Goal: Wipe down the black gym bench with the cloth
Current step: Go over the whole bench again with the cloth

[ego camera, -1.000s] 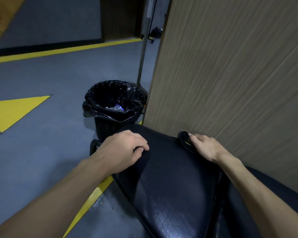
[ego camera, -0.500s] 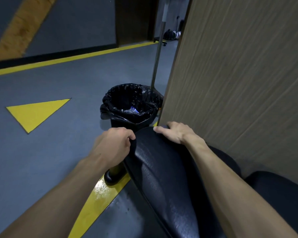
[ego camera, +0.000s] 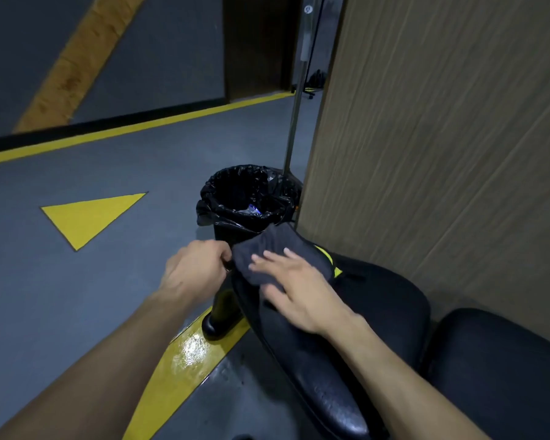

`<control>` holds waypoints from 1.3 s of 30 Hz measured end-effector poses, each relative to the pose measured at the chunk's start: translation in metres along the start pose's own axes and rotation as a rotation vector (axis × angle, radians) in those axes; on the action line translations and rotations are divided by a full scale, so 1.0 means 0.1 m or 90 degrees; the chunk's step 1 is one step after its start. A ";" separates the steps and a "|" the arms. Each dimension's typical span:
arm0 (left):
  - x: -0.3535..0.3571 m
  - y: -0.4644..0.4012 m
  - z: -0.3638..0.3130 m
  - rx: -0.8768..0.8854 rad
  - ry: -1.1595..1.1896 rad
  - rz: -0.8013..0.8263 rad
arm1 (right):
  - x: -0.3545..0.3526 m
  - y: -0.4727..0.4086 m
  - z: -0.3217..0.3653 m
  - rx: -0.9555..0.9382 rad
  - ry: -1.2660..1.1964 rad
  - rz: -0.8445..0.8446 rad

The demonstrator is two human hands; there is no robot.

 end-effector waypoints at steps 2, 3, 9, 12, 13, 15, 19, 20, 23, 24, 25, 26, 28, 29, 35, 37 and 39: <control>0.00 0.02 0.02 0.011 0.020 0.000 | -0.04 0.36 0.10 -0.063 0.012 0.032; 0.00 0.02 0.01 0.027 0.036 -0.004 | -0.05 0.51 0.12 -0.081 0.026 0.052; 0.04 -0.02 -0.09 0.051 0.085 -0.023 | -0.03 0.32 0.04 -0.009 0.178 0.100; 0.00 -0.04 -0.13 0.051 0.099 -0.064 | -0.09 -0.12 -0.27 0.146 0.136 0.087; 0.00 -0.05 -0.15 0.051 0.101 -0.076 | -0.14 -0.22 -0.38 0.214 0.101 0.072; -0.02 -0.05 -0.18 0.051 0.112 -0.095 | -0.17 -0.34 -0.47 0.292 0.047 0.055; -0.05 -0.09 -0.28 0.070 0.126 -0.097 | -0.12 0.01 -0.14 0.163 0.126 0.083; -0.06 -0.10 -0.31 0.073 0.128 -0.091 | -0.10 0.21 -0.01 0.106 0.138 0.092; -0.05 -0.11 -0.40 0.090 0.131 -0.080 | -0.04 0.82 0.28 -0.047 0.137 0.101; -0.05 -0.10 -0.44 0.096 0.131 -0.077 | -0.06 0.93 0.26 -0.069 0.134 0.108; -0.04 -0.08 -0.47 0.102 0.130 -0.071 | -0.11 0.95 0.18 -0.076 0.128 0.114; -0.04 -0.06 -0.50 0.109 0.127 -0.064 | -0.17 0.91 0.05 -0.064 0.117 0.106; -0.04 -0.01 -0.56 0.127 0.119 -0.052 | -0.33 0.74 -0.28 0.062 0.096 0.045; -0.05 0.02 -0.58 0.133 0.120 -0.052 | -0.39 0.66 -0.42 0.160 0.094 0.015; -0.10 0.13 -0.78 0.176 0.131 -0.041 | -0.18 1.03 0.04 0.126 0.181 0.027; -0.09 0.13 -0.86 0.204 0.139 -0.028 | -0.12 1.46 0.35 0.029 0.168 0.034; -0.05 0.15 -0.94 0.229 0.141 -0.008 | -0.15 1.70 0.37 -0.007 0.151 0.058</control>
Point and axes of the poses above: each hand's wrist, its own y-axis away from the middle knuckle, its own x-axis out of the palm, z = x × y, the point moved 2 cm from there along -y, towards the middle knuckle, and after that the axes turned 4 degrees about -z, right-handed, at the moved point
